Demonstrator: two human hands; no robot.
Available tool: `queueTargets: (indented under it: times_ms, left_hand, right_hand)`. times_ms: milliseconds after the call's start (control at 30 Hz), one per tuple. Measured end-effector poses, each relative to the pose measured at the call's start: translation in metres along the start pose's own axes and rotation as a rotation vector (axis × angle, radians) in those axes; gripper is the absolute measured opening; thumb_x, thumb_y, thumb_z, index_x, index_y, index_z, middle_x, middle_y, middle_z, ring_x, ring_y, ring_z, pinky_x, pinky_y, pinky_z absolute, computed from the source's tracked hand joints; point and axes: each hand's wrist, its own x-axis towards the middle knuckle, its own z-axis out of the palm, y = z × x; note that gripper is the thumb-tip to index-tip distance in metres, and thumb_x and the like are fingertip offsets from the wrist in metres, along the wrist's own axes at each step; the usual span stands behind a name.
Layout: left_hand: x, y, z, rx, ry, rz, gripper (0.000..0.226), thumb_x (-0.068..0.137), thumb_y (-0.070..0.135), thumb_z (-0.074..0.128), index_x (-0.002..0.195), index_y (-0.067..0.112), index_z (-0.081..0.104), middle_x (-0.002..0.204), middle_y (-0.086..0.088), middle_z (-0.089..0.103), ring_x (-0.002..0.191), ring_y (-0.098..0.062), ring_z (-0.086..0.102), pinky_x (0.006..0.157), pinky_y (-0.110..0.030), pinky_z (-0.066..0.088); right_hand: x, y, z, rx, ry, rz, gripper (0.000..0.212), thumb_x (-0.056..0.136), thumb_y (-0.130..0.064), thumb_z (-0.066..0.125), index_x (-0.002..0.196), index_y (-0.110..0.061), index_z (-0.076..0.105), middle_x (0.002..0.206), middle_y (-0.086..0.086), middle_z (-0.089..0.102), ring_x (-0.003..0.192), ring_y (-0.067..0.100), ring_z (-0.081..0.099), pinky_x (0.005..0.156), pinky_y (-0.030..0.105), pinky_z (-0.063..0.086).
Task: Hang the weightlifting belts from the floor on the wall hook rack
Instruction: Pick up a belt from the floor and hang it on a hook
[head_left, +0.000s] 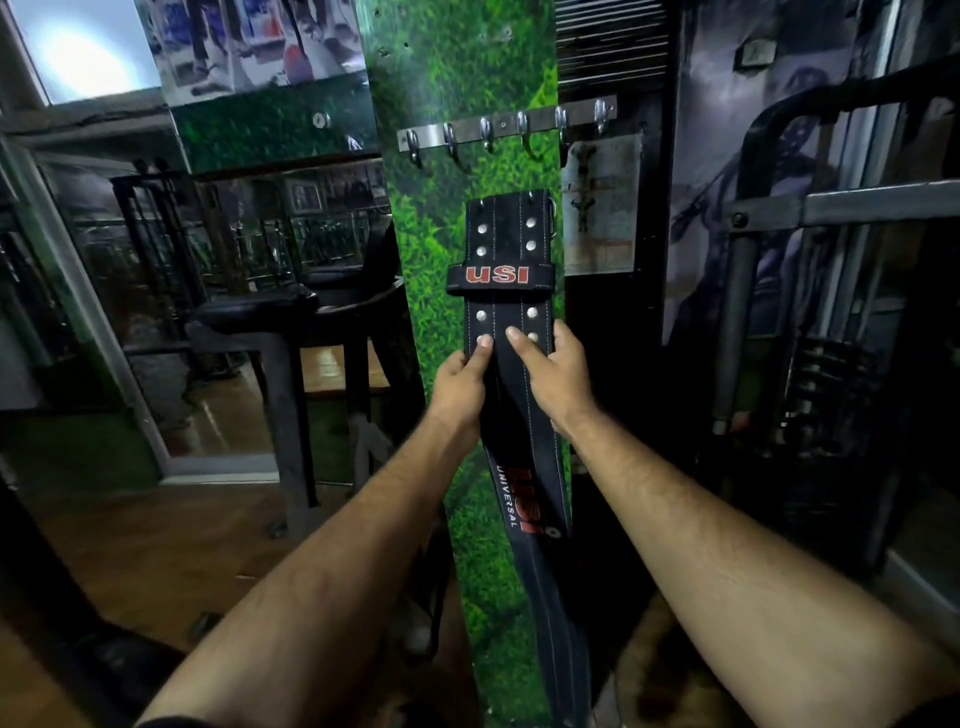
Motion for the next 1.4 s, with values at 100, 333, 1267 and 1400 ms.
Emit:
queueTargets:
  times_ms: [100,333,1267,1400]
  left_hand:
    - [0.010,0.015,0.014,-0.062,0.063,0.079,0.043,0.098,0.027,0.059,0.120,-0.010,0.057,0.111,-0.023,0.071,0.101,-0.036,0.070,0.091,-0.046,0.057]
    - [0.037,0.066,0.019,-0.053,0.290,0.199,0.029,0.092,0.038,0.065,0.074,0.018,0.054,0.088,-0.014,0.064,0.084,-0.024,0.059,0.077,-0.040,0.052]
    - [0.039,0.078,0.002,0.276,0.176,0.121,0.082,0.067,0.058,0.078,0.127,0.007,0.056,0.111,-0.011,0.074,0.091,-0.029,0.074,0.079,-0.048,0.061]
    - [0.026,0.080,-0.004,0.178,0.184,0.114,0.019,0.091,0.028,0.069,0.098,0.011,0.063,0.095,-0.011,0.077,0.084,-0.029,0.074,0.077,-0.046,0.061]
  right_hand:
    - [-0.007,-0.007,-0.003,-0.231,0.087,-0.116,0.021,0.086,-0.037,0.074,0.095,-0.020,0.067,0.086,-0.011,0.073,0.078,-0.005,0.068,0.073,0.018,0.055]
    - [-0.034,0.029,-0.009,-0.451,-0.112,0.084,0.068,0.059,-0.073,0.074,0.090,-0.012,0.075,0.082,-0.003,0.077,0.074,0.016,0.074,0.065,0.042,0.061]
    - [-0.070,0.044,-0.037,-0.573,-0.626,0.514,0.033,0.074,-0.030,0.087,0.099,-0.014,0.074,0.093,0.001,0.076,0.082,0.018,0.072,0.071,0.025,0.061]
    - [-0.055,0.048,-0.046,-0.704,-0.700,0.606,0.067,0.070,-0.045,0.088,0.119,-0.005,0.067,0.113,0.011,0.073,0.095,0.024,0.073,0.087,0.039,0.061]
